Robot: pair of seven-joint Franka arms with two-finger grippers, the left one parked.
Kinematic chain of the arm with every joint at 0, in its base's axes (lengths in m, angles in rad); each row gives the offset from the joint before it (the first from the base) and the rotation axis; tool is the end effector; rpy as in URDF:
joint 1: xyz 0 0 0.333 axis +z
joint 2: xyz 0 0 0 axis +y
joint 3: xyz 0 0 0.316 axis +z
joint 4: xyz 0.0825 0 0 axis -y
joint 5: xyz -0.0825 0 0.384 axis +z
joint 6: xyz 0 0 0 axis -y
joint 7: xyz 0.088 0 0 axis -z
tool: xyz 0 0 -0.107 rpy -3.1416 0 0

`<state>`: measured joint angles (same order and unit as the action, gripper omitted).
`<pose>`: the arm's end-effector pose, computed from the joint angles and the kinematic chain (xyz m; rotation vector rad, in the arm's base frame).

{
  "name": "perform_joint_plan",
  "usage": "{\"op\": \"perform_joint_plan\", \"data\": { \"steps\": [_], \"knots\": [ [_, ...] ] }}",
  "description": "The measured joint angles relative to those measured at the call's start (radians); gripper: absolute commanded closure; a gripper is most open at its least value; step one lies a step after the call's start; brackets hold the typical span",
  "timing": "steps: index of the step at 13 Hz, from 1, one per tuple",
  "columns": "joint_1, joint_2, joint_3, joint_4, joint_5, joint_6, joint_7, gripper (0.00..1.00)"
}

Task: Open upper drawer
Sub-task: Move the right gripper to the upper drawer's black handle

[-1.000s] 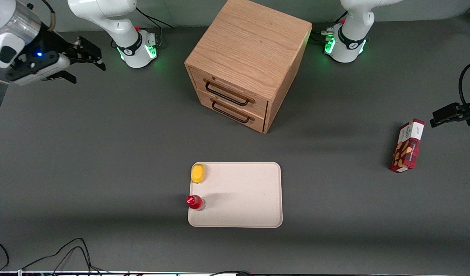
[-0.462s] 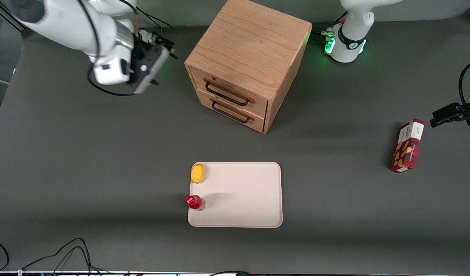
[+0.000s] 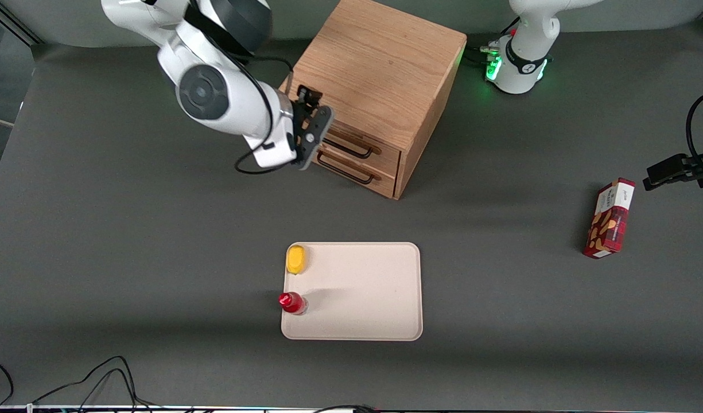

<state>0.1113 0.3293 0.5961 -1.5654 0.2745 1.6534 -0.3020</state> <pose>0.4846 0.3947 0.4762 -2.4072 -1.2412 0.3775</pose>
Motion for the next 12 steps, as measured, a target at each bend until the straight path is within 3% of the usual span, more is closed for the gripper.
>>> {"op": "perform_joint_plan", "data": {
  "steps": [12],
  "knots": [
    [0.024,0.152,0.013,0.010,-0.057,0.092,-0.019,0.00]
  ]
}}
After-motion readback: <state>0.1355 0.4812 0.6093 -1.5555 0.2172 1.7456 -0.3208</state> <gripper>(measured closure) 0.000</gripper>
